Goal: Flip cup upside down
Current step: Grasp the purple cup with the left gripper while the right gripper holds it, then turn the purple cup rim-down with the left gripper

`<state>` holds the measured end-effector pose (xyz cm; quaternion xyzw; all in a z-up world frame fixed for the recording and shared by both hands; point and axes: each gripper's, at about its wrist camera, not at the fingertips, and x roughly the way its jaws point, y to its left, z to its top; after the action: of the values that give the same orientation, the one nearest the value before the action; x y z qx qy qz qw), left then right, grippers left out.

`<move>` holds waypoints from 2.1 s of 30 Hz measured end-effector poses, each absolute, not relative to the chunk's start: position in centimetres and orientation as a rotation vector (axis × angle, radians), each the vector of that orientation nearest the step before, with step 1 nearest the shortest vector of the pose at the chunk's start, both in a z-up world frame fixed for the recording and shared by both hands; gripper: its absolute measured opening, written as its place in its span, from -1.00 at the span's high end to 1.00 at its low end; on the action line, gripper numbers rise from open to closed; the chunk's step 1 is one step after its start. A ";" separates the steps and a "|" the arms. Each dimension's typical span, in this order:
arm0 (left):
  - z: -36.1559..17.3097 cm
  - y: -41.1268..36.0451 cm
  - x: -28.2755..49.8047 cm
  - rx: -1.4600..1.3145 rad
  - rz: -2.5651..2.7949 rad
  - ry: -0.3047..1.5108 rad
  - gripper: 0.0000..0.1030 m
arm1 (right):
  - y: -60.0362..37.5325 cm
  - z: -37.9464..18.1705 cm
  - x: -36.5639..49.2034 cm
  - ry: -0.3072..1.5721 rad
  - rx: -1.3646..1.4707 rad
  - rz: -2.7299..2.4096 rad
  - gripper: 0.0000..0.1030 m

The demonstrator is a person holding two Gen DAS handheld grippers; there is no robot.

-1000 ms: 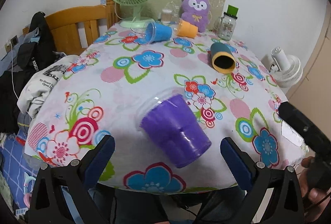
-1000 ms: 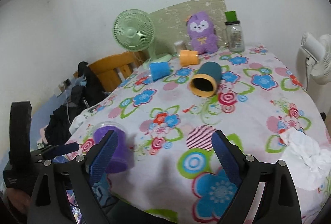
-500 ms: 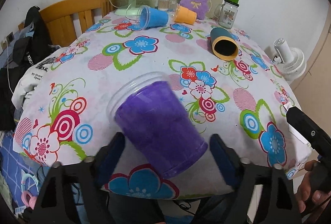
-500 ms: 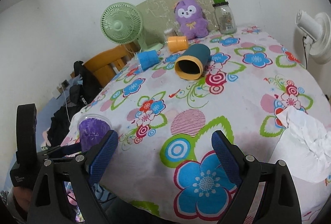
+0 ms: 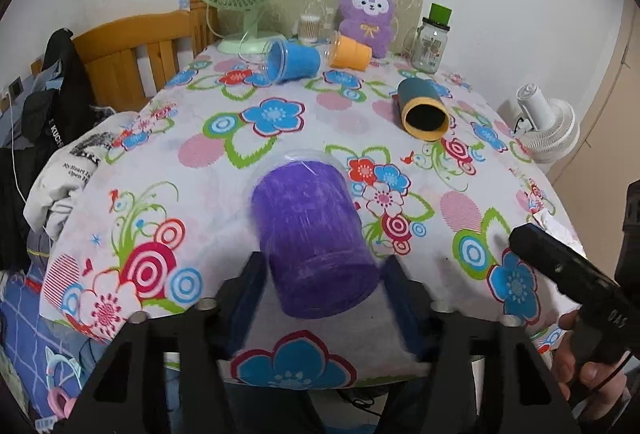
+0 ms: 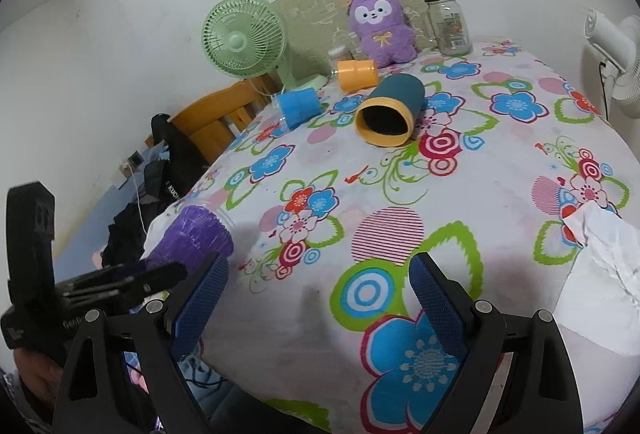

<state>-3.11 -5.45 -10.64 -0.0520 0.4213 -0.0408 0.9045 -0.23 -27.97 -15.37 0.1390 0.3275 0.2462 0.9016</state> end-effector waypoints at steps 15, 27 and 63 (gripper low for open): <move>-10.9 -4.9 -3.7 -0.105 -0.074 0.872 -0.47 | -27.6 -15.0 -0.7 0.666 0.268 0.515 -0.81; -14.0 -6.3 -3.3 -0.088 -0.093 0.941 -0.08 | -27.6 -15.4 -0.8 0.675 0.273 0.510 -0.81; -6.8 -5.7 -1.6 0.054 -0.135 0.839 -0.12 | -26.4 -15.8 0.2 0.698 0.260 0.564 -0.81</move>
<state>-1.63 -5.75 -6.80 0.0262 0.4070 -0.0655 0.9107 0.23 -26.44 -15.85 0.1255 0.3364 0.2720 0.8928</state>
